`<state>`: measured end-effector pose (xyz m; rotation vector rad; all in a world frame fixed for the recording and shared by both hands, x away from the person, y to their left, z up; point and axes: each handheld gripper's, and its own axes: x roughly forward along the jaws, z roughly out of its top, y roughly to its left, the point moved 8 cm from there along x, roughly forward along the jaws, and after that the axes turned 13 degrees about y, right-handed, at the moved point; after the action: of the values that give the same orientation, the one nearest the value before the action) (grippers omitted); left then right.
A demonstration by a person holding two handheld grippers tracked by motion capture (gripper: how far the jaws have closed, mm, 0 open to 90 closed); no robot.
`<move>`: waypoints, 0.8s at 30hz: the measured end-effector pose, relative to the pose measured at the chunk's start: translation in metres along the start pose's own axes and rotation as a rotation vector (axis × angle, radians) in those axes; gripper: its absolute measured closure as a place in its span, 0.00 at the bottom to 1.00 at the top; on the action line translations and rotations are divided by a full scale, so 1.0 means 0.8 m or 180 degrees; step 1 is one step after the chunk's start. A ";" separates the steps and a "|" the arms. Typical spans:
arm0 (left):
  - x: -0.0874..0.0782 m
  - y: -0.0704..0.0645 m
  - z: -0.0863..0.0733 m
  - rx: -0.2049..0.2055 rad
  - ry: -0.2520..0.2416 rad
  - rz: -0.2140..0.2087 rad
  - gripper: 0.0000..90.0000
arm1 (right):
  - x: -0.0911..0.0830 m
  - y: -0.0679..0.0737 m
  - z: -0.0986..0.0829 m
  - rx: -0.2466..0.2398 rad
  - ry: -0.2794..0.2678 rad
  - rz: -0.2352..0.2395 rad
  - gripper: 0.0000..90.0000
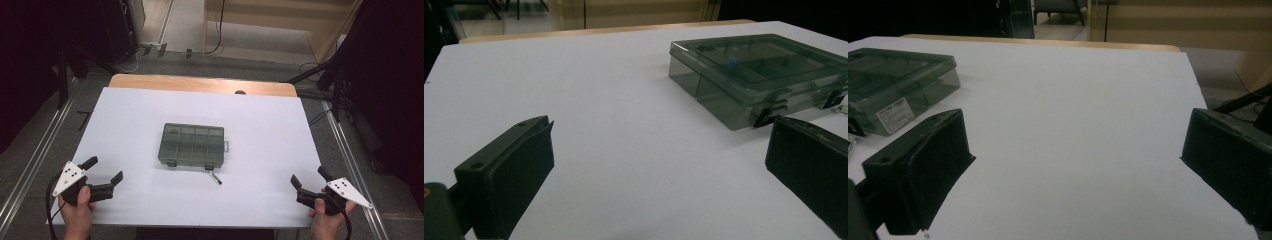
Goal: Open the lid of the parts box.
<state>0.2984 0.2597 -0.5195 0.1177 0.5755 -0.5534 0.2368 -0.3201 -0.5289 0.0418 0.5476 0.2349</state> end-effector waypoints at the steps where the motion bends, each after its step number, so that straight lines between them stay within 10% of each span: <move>1: 0.000 0.000 0.000 0.0000 0.0000 0.0000 0.00 | -0.001 0.002 0.001 -0.0016 -0.0004 0.0010 0.00; 24: 0.018 -0.059 0.022 0.0192 0.0067 -0.0194 0.00 | 0.007 0.060 0.026 -0.0265 0.0083 0.0329 0.00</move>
<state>0.2925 0.2087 -0.5104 0.1636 0.5846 -0.6295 0.2419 -0.2719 -0.5090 -0.0139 0.5617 0.3591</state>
